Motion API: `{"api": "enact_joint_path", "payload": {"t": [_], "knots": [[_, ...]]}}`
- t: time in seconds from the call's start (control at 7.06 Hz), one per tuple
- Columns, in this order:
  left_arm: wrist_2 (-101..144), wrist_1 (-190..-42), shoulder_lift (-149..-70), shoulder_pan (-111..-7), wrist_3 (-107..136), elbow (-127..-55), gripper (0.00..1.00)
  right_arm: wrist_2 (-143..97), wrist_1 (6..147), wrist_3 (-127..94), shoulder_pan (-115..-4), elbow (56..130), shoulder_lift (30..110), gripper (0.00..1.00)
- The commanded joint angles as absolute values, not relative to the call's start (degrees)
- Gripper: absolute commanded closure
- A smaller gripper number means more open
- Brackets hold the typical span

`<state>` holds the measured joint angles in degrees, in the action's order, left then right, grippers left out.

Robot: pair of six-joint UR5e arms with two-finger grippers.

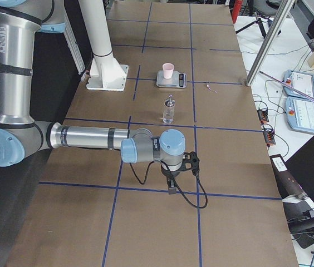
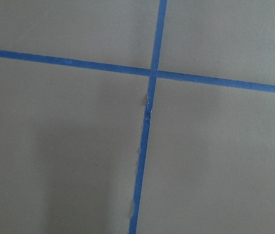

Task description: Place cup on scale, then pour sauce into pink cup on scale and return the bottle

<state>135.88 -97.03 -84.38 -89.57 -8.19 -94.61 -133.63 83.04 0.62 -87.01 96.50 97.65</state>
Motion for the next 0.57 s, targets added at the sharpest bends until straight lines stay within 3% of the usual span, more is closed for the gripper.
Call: {"api": "enact_joint_path", "payload": {"t": [0.0, 0.43], "knots": [[135.9, -97.0, -84.3, -89.6, -8.2, -94.5, 0.0, -133.9, 83.1, 0.6, -87.0, 96.4, 97.7, 0.0], [135.9, -97.0, -84.2, -89.6, -8.1, -94.5, 0.0, -133.9, 83.0, 0.6, -86.9, 96.1, 97.6, 0.0]]}}
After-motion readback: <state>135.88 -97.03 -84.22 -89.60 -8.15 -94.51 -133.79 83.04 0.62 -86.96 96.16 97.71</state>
